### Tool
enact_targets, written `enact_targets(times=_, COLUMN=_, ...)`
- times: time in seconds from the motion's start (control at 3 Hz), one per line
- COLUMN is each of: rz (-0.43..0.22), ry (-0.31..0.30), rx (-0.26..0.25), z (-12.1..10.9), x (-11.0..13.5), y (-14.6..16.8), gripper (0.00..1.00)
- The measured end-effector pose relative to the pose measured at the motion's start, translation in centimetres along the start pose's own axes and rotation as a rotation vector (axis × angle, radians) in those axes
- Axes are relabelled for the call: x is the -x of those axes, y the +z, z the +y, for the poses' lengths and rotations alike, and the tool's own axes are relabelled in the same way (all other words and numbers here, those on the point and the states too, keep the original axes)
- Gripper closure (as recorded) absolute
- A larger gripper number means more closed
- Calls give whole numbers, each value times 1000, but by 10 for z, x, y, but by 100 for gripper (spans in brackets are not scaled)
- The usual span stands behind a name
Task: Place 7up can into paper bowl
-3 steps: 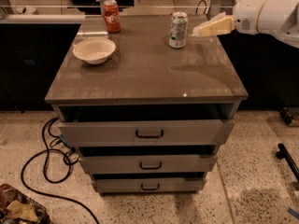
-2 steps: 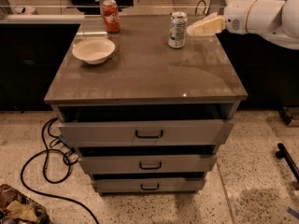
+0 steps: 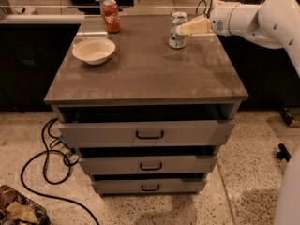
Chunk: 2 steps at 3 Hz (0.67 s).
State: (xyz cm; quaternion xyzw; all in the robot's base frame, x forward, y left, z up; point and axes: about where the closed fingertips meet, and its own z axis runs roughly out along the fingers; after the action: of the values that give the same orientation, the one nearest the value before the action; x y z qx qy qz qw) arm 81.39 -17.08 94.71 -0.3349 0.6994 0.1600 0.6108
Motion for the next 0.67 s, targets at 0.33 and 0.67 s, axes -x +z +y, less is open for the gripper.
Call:
enact_targets(times=0.33, rz=-15, ry=66, rx=-31, z=-4, x=-17, y=21, gripper=0)
enact_targets(times=0.67, rz=-65, ry=144, rx=-60, z=-10, x=-39, y=41, gripper=0)
